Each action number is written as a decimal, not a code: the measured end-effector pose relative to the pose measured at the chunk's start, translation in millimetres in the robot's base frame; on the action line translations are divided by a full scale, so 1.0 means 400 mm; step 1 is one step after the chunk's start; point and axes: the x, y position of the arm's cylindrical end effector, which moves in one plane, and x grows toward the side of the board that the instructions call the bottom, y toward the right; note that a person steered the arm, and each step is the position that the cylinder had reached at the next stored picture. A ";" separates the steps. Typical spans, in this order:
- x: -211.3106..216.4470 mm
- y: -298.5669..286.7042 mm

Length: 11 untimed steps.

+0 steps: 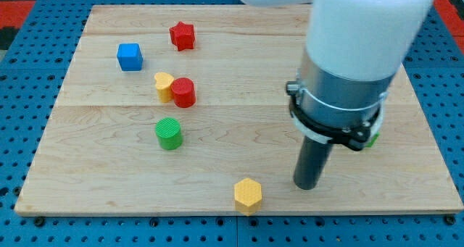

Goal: Push the yellow hexagon towards the green circle

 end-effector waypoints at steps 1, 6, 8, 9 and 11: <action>0.092 0.035; -0.008 -0.378; 0.030 -0.452; -0.043 -0.366; 0.065 -0.467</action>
